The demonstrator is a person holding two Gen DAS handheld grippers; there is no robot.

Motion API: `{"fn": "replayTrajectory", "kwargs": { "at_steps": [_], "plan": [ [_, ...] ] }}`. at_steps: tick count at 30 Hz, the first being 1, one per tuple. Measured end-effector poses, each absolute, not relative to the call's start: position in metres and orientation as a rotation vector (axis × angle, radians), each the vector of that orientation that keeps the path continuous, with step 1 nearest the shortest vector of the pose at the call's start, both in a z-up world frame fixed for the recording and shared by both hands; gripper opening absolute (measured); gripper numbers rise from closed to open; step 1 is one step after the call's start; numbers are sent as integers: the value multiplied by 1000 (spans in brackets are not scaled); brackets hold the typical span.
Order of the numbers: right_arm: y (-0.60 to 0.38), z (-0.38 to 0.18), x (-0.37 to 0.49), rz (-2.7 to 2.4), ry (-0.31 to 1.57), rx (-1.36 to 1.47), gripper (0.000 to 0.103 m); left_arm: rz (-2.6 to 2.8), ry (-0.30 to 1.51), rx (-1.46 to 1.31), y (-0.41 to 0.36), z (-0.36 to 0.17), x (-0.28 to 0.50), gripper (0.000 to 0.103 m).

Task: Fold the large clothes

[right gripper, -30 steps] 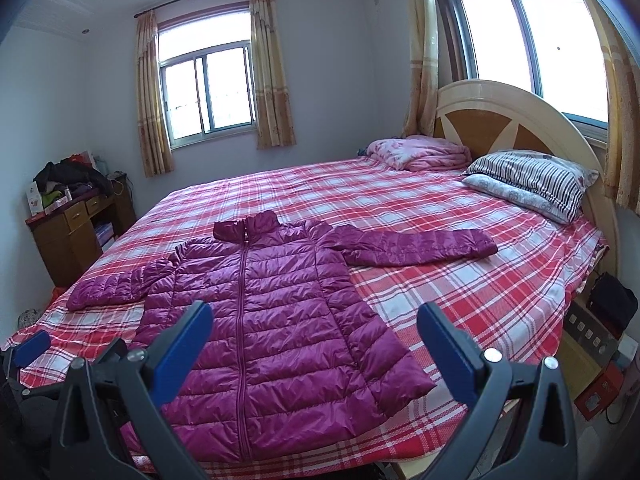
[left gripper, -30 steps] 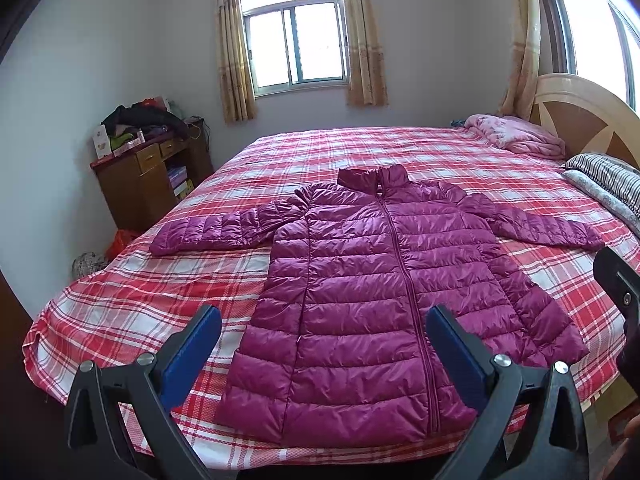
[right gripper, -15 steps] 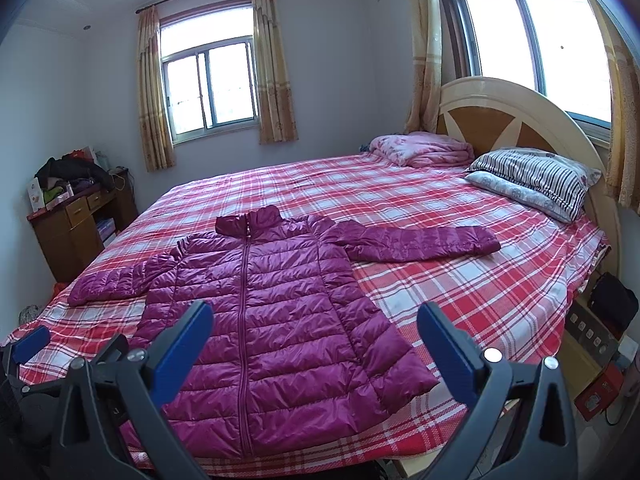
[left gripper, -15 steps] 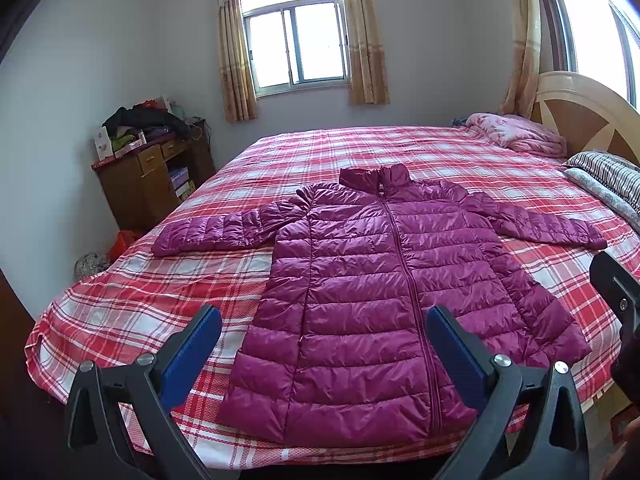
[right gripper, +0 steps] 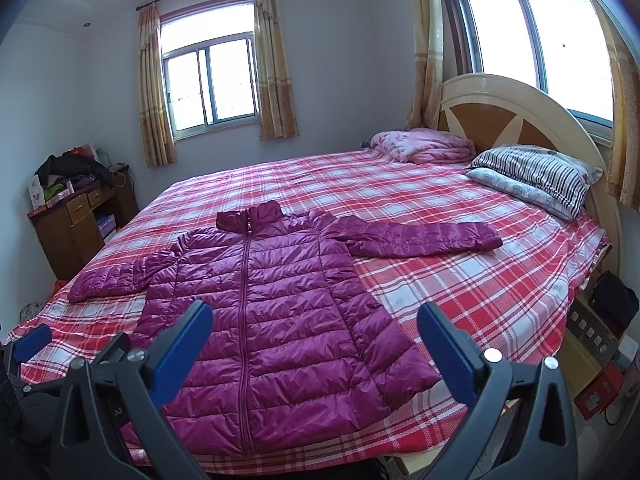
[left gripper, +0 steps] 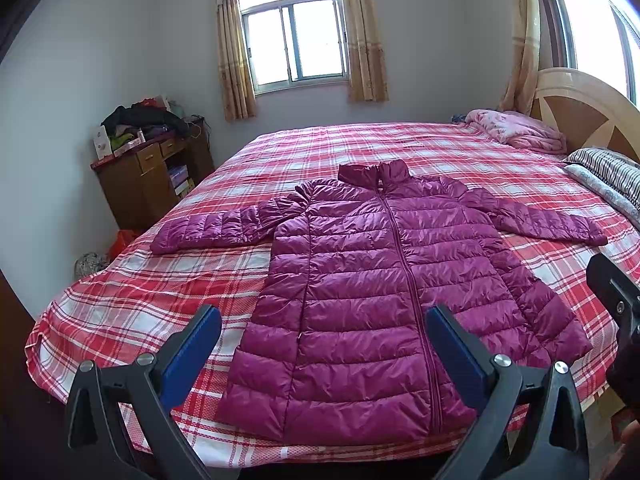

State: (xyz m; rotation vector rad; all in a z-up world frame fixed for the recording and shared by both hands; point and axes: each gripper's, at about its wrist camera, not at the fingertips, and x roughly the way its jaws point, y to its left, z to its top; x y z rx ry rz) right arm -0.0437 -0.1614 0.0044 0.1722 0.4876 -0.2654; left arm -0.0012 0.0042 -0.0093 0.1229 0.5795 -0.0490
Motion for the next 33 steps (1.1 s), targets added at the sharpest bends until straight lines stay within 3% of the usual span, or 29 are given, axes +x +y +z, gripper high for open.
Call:
{"fn": "replayTrajectory", "kwargs": {
  "at_steps": [33],
  "plan": [
    [-164,-1,-39,-255,534,196,103,-52,591,127,1,-14,-1,102]
  ]
}}
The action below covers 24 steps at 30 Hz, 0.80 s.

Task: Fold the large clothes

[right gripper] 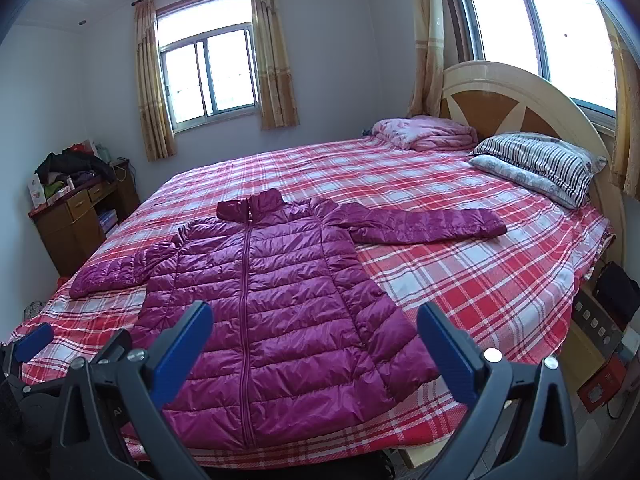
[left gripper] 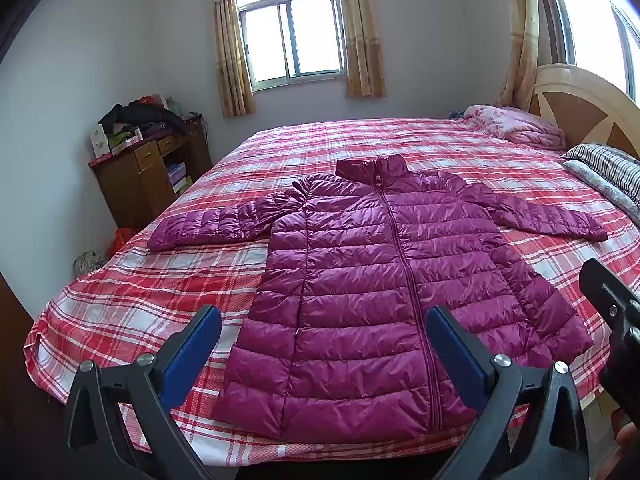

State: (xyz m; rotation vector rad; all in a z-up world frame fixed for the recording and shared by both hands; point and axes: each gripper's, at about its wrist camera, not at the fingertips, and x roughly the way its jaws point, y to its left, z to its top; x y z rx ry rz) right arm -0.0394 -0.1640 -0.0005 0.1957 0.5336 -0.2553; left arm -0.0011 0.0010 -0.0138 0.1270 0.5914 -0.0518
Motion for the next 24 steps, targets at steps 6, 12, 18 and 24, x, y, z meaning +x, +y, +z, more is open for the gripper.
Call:
{"fn": "replayTrajectory", "kwargs": {
  "at_steps": [6,12,18,24],
  "plan": [
    [-165,-2,-38,-251,542,200,103,-52,592,126,1,-15,-1,102],
    [-173,-5,-32,-240,552,220,103,-82,610,112,1,-17,2,102],
    [-200,-35,-4,-126,669,321,103,-174,668,48,6,-29,21,102],
    [-236,-61,28,-73,771,318,76,-204,691,-42,25,-45,57,102]
  ]
}}
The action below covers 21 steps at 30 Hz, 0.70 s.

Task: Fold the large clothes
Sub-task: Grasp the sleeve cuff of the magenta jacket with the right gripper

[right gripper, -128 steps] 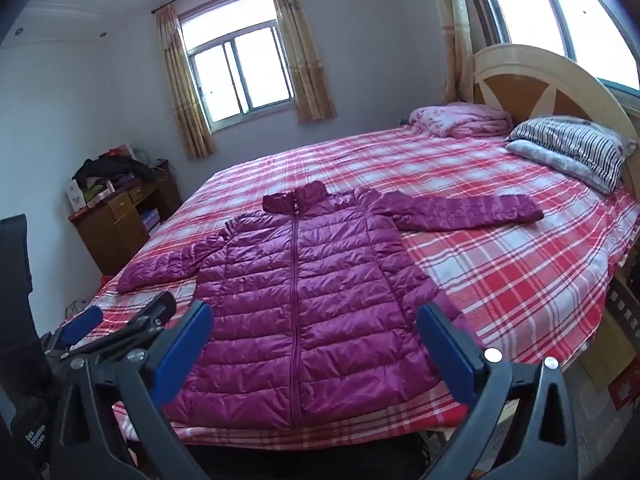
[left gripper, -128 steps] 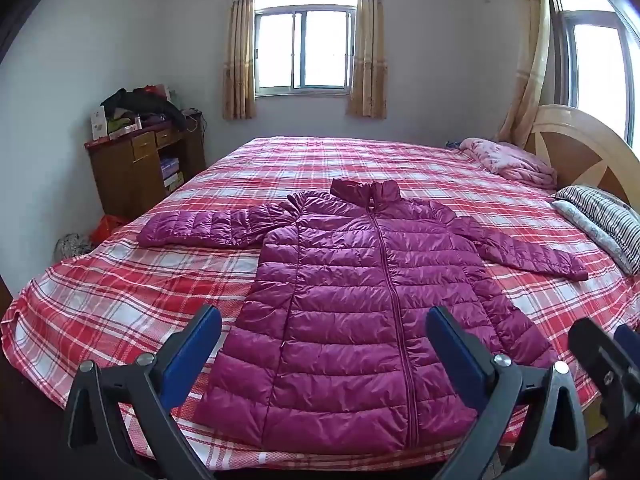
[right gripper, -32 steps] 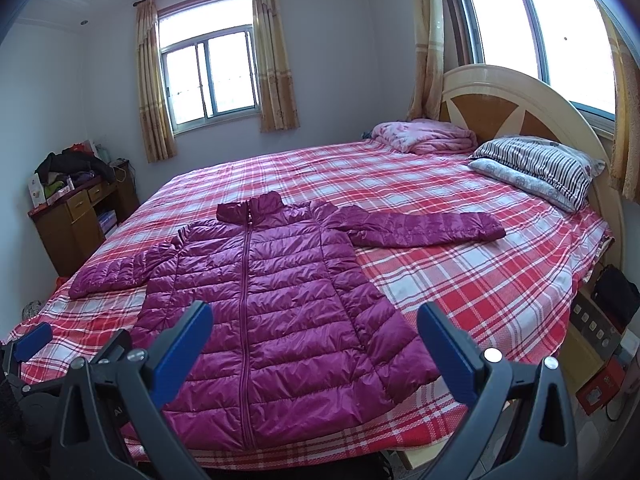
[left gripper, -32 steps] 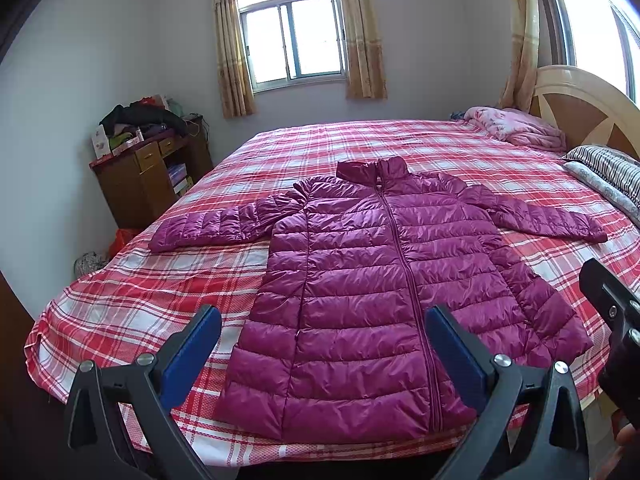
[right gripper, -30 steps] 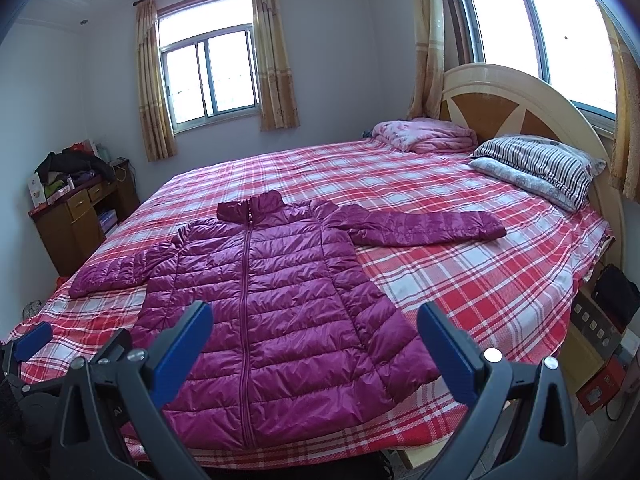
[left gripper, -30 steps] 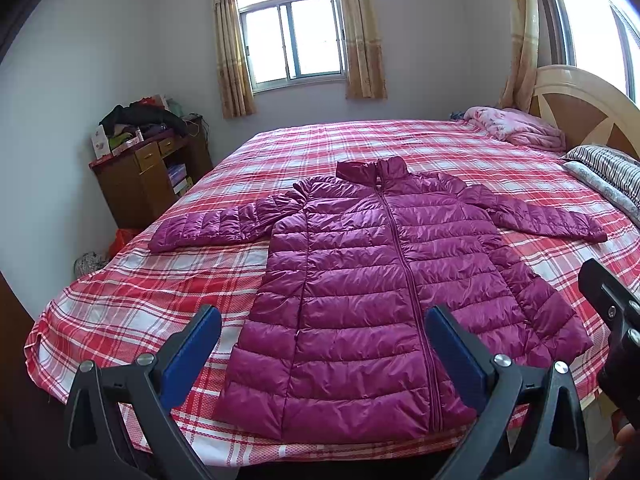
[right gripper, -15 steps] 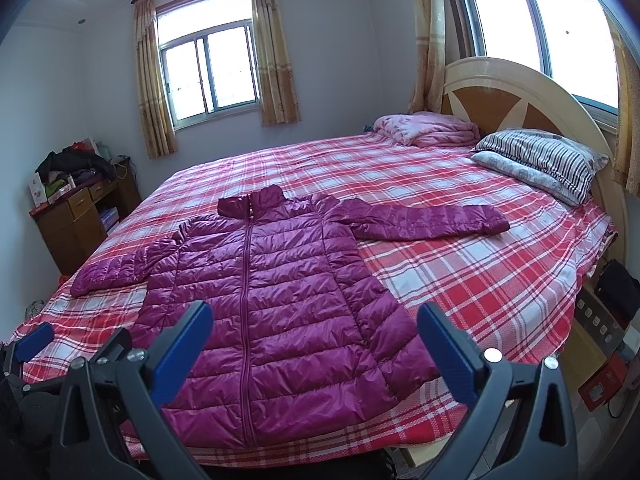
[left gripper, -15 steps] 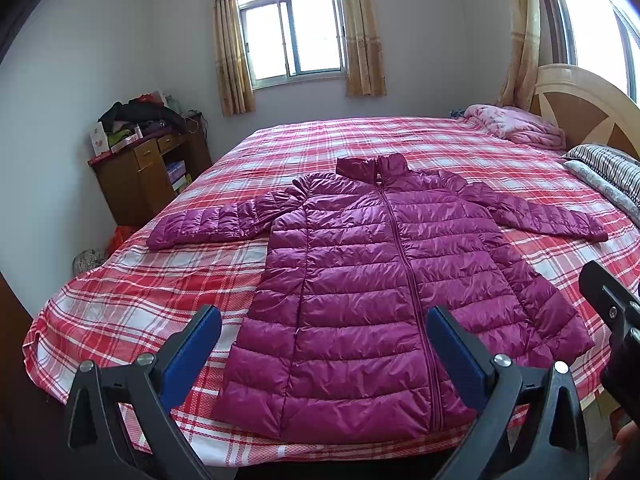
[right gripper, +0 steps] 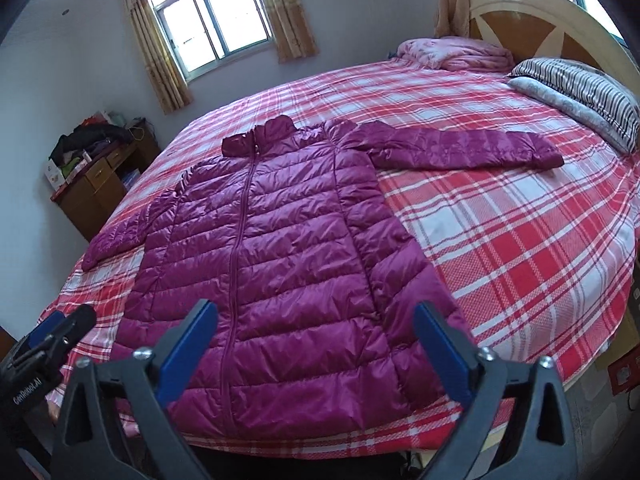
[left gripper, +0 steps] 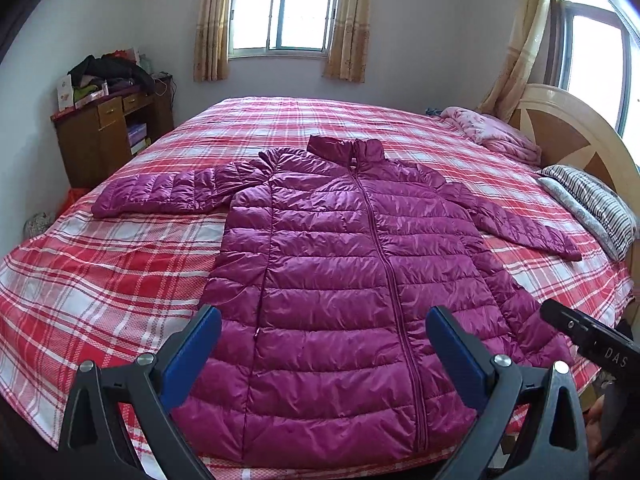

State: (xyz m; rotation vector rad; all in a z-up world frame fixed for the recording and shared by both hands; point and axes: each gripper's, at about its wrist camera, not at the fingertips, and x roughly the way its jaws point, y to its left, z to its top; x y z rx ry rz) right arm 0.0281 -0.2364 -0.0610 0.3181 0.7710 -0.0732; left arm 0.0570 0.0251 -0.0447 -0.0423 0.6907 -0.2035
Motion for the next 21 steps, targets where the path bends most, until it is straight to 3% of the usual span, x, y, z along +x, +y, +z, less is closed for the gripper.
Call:
{"fn": "replayTrajectory", "kwargs": {
  "at_steps": [1,2,9,14,21],
  "plan": [
    [-249,-60,34,-75,764,324,64,-194,696,-48,30,-46,66,102],
    [-263,-58,40,-84,757,341,63,-179,700,-50,34,-46,76,102],
    [-423,-56,94,-348,706,595,63,-76,622,-10,52,-27,151,102],
    [-543,-101,111,-575,679,923,63,-21,625,44,58,-31,212,102],
    [-591,-138,136,-717,645,1028,64,62,700,30,86,-60,275,102]
  ]
}}
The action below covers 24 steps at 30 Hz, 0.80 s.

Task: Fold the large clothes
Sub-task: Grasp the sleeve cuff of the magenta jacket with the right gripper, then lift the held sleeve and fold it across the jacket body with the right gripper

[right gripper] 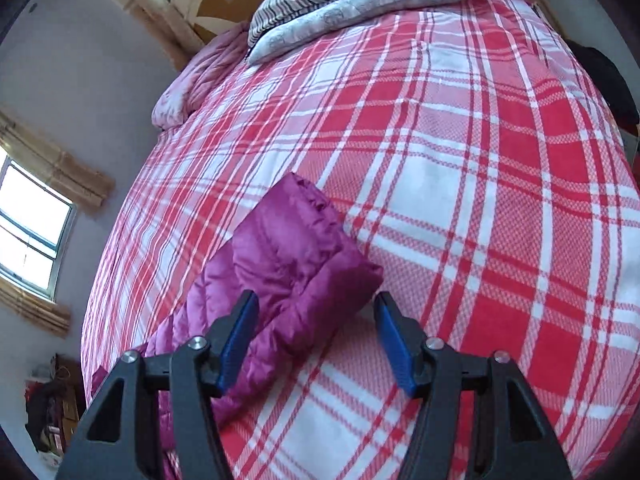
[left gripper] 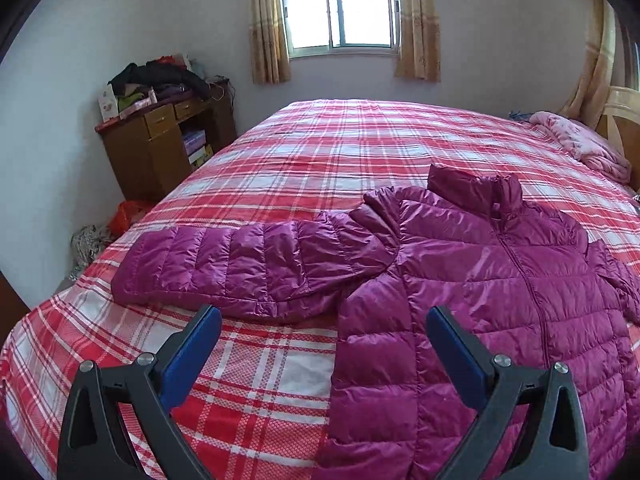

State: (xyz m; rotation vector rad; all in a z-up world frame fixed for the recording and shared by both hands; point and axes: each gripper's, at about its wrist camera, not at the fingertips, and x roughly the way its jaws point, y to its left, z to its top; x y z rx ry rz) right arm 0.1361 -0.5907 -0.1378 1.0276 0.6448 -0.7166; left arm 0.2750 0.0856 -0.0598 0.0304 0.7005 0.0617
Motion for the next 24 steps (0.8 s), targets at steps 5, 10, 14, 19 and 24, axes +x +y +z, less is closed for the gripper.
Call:
{"fn": "replayTrajectory", "kwargs": {
  "at_steps": [5,10,14,19,24],
  "plan": [
    [-584,-134,168,-775,695,866,56,84,751,-48,104,-86,299,102],
    [-584,-142,169,-812,716,783,21,123,751,-47,109,-114,305,102],
    [-571,-130,183,-828,755,632,13,118,737,26,101,-134,299,102],
    [-529,-67,202,-770,654,419,12,84,727,18,103,-133,294,102],
    [-434,-3,238,-548,606,226,12,100,668,22,114,-117,283,102]
  ]
}}
